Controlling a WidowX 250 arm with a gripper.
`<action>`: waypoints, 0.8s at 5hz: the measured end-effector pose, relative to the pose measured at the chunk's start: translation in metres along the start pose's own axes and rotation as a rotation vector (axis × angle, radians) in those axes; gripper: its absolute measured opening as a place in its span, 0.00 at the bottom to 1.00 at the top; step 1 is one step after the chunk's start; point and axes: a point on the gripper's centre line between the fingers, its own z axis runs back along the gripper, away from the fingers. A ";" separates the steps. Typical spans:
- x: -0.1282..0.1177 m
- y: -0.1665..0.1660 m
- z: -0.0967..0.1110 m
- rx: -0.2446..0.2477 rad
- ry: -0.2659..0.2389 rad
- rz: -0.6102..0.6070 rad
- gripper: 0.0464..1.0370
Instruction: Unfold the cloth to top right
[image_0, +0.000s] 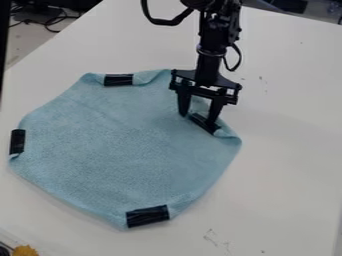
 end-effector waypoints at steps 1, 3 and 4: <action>0.000 -0.001 -0.002 0.000 -0.012 -0.001 0.40; 0.001 0.000 -0.001 0.023 -0.016 -0.005 0.07; 0.003 -0.001 0.007 0.060 -0.016 -0.025 0.01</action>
